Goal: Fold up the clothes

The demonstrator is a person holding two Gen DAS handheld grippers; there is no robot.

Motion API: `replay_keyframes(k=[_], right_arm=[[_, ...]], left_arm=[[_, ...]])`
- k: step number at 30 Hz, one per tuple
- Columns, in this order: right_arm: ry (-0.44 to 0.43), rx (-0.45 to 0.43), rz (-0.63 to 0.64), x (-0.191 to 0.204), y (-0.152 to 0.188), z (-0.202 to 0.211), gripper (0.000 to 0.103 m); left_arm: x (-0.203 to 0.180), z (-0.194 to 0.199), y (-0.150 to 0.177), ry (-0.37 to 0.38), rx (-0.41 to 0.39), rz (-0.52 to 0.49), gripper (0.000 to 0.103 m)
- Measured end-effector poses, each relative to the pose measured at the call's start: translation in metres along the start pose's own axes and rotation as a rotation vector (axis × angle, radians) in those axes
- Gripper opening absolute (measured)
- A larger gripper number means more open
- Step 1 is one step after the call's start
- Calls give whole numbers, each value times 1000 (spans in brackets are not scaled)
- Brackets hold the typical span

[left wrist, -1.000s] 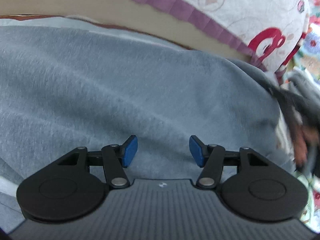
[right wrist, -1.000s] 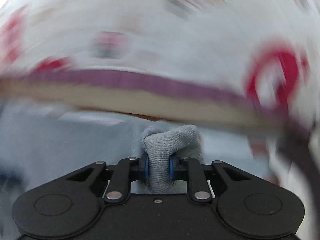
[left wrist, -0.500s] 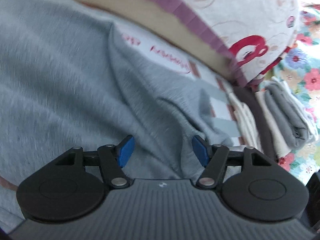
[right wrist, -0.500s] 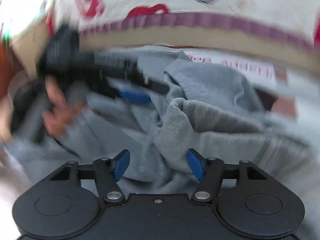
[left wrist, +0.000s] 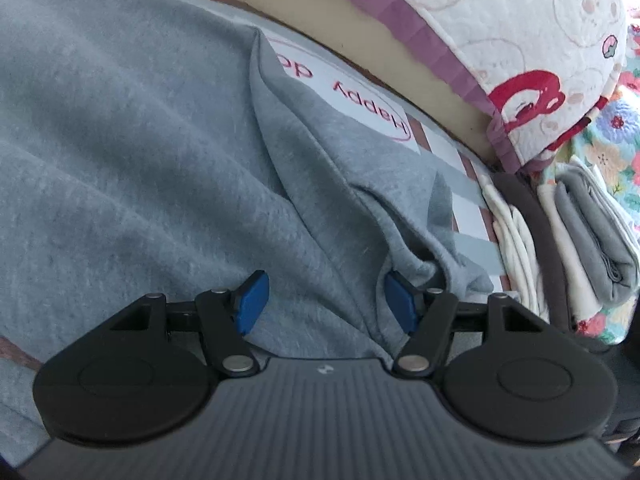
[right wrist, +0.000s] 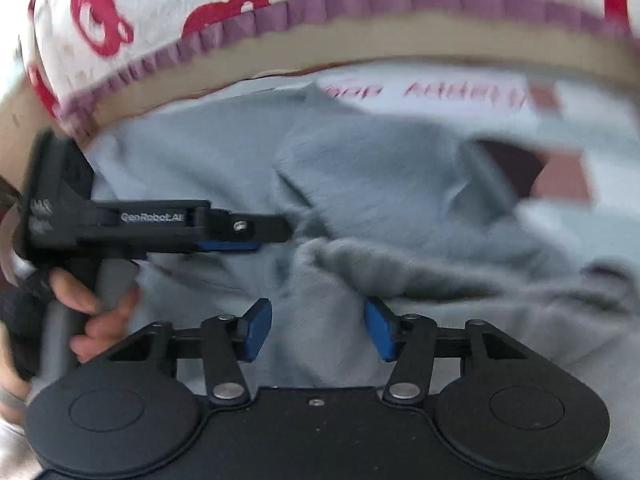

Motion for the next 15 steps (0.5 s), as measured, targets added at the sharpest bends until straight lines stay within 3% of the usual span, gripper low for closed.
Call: replay_keyframes(k=[2,4,7,8,10,11,12,15], right_arm=[[-62,-6,-78,-7,-4,0,62],[-64,-63,-168,-19,-13,-1,67],[-53,-63,-317,-37,-23,-11,72],[-35,-50,-312,-37,-25,-15,68],[72,-54,-159,-25,-29,-19,29],[98,-71,-69,-17,-31,-16,14],[123,-88,21,-10,-33,-12,13],[188,-244,97,-3,-57,25,12]], left_arm=[[4,3,-2,-7,-20,24,64],[8,7,-3,-20,-44,48,64],[16,16,-7,-83,-107,80,64],[19,20,-8,-101,-127,88,64],[25,26,-9,-114,-158,119,64],[28,30,-9,-115,-171,138,64],[32,33,-9,-115,-185,157,64],[39,46,-11,-132,-246,194,62]])
Point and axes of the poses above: each gripper's, at about its wrist camera, not at the fingertips, and z roughly against the way its jaws point, x to its left, y to its underside, the point moved 2 cm from there along -z, roughly the way its jaws point, and after that the axes turned 10 degrees about -z, right-handed, at the moved point
